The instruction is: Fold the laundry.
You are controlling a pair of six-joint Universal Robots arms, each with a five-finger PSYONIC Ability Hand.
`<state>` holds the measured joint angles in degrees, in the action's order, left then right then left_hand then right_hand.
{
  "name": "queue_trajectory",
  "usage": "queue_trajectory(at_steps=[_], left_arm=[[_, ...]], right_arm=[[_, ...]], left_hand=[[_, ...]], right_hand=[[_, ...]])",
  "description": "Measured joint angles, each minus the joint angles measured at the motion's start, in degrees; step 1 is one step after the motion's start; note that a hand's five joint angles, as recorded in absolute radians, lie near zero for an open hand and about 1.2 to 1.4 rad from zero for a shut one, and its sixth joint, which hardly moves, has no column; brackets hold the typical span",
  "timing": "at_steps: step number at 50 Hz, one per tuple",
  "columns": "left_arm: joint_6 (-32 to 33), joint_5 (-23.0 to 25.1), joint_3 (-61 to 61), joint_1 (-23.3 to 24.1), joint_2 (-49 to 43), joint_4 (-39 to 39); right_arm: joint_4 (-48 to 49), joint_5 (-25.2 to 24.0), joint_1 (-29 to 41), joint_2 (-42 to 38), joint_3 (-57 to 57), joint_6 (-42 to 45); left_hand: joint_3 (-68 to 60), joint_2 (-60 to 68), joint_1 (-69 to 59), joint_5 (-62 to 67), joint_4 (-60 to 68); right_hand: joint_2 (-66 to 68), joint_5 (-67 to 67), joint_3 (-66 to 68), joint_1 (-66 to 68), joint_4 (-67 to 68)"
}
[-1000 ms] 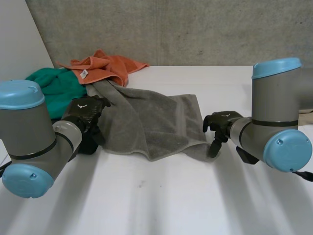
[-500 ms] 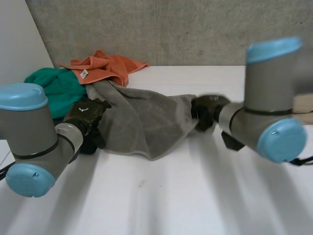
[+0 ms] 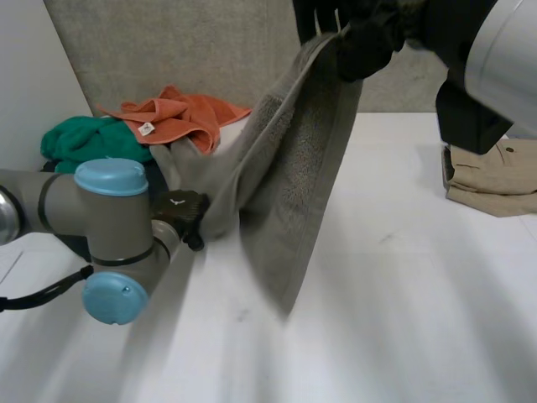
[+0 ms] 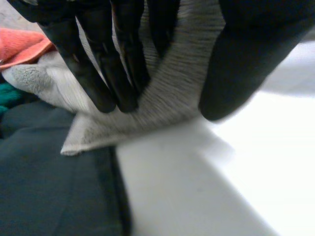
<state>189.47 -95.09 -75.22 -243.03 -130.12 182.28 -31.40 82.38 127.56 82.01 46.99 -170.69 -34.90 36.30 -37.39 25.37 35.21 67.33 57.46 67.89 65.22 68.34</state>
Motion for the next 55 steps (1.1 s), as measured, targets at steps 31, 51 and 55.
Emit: queue_trajectory(at_steps=[31,51,55], left_arm=[[2.92,6.32,-6.32,-2.65,28.75,-8.41],[0.86,2.80,24.26,-1.96,18.73,11.63],[-0.95,4.87,16.35,-2.10,21.93,13.09]], right_arm=[[12.74,-4.84,-23.92,-7.83,23.03,14.76],[64.06,5.32,-22.40,-11.74,15.76,5.90],[62.48,3.58,-23.59,-9.59,20.23,5.20]], left_hand=[[-33.19,32.25,-29.32,30.29,33.33],[-33.24,32.33,-29.32,30.29,33.37],[-33.24,32.33,-29.32,30.29,33.37]], right_hand=[[0.00,0.00,0.27,0.00,0.19],[0.05,0.30,0.49,0.00,0.27],[0.05,0.30,0.49,0.00,0.28]])
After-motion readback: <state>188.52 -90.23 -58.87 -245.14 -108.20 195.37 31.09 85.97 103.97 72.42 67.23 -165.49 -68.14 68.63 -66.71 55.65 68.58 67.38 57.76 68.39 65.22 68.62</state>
